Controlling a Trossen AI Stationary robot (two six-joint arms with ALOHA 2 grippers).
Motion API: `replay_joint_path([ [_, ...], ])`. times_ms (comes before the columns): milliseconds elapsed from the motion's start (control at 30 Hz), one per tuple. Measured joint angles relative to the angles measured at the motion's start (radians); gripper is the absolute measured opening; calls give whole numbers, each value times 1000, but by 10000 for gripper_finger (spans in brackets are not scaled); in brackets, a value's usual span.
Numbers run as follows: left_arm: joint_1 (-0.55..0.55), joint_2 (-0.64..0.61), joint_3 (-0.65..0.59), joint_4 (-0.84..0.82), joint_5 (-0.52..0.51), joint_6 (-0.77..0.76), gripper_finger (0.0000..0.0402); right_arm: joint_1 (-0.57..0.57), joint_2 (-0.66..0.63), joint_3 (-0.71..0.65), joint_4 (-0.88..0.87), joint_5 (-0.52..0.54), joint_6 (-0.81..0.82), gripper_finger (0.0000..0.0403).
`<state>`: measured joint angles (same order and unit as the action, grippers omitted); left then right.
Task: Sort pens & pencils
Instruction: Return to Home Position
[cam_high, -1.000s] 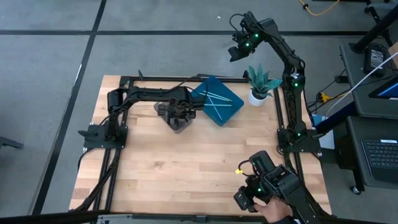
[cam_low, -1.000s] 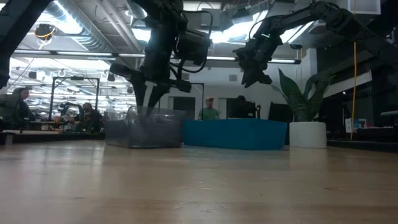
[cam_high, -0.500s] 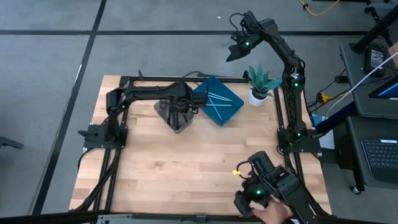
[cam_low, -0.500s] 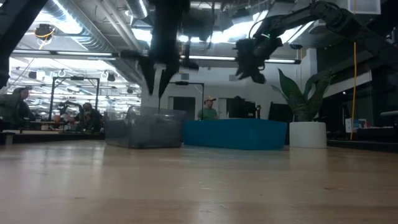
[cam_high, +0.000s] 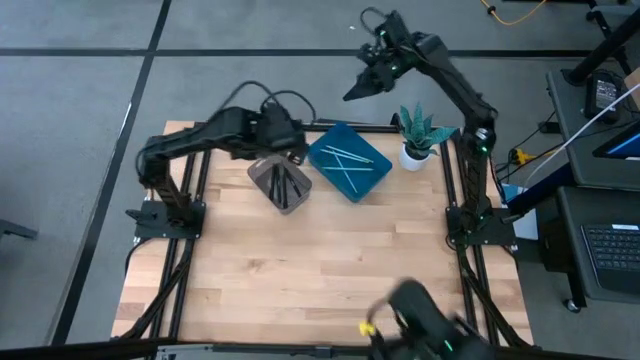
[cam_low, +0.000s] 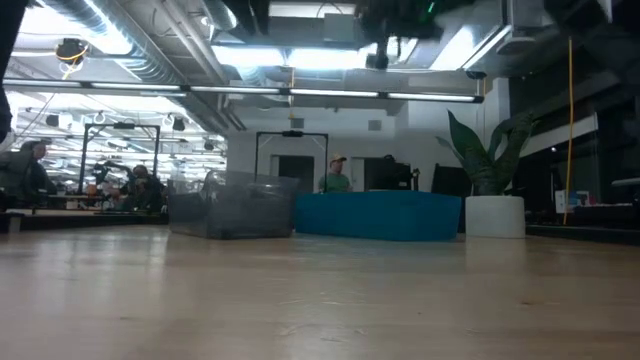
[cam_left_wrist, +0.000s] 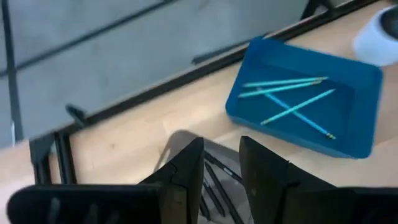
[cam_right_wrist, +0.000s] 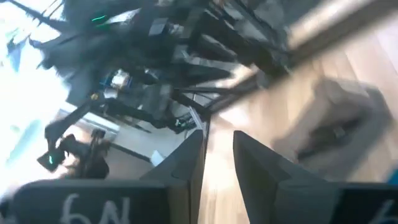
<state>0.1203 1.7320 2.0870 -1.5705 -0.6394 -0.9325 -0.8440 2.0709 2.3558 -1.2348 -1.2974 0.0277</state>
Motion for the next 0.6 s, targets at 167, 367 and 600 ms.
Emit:
replay_joint_path([
  [167, -59, -83, 0, -2, -19, 80, 96, 76, -202, 0, 86, 77, 27, 90],
  [367, -222, -97, -1, -1, -60, 103, 96, 225, -445, 2, -95, 379, -40, 90],
  [600, -464, -82, -42, 41, -225, -7, 96, 579, -606, -48, -318, 794, -34, 90],
])
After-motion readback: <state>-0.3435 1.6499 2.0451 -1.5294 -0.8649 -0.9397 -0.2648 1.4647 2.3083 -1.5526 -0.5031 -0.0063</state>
